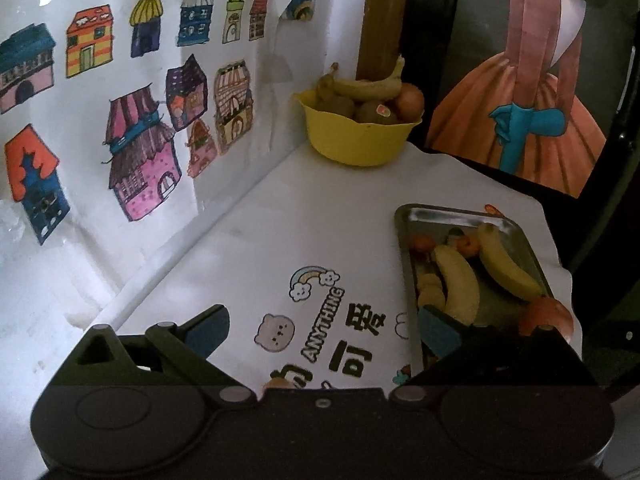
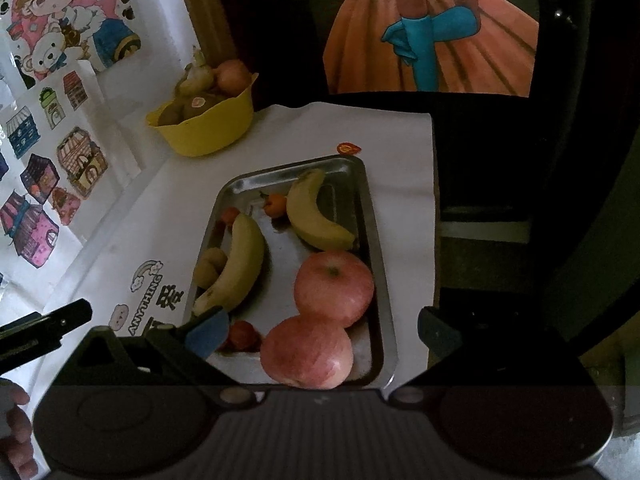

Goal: Organize fruits

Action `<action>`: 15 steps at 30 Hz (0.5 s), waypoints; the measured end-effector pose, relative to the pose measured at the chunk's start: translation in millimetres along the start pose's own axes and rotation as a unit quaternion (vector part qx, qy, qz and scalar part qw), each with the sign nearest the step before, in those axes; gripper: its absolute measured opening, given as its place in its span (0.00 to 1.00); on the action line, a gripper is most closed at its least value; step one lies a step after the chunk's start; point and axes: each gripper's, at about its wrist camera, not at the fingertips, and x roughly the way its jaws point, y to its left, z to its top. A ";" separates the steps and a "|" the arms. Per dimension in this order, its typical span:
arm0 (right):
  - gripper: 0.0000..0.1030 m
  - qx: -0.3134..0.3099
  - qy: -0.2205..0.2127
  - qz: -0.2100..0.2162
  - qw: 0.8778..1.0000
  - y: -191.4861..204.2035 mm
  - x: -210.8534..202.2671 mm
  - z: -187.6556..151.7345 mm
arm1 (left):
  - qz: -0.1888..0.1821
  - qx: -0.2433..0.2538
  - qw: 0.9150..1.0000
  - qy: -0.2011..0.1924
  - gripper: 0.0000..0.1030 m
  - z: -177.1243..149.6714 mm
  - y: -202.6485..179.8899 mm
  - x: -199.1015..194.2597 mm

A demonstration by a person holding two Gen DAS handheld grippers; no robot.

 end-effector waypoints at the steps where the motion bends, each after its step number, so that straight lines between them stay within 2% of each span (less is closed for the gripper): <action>1: 1.00 -0.001 0.000 0.000 1.000 1.1 1.1 0.7 | -0.001 0.002 1.000 -0.001 0.97 1.5 0.0 2.3; 15: 1.00 -0.001 -0.005 0.000 1.000 25.2 26.6 12.1 | -0.013 0.007 1.000 0.001 0.97 19.2 10.2 39.6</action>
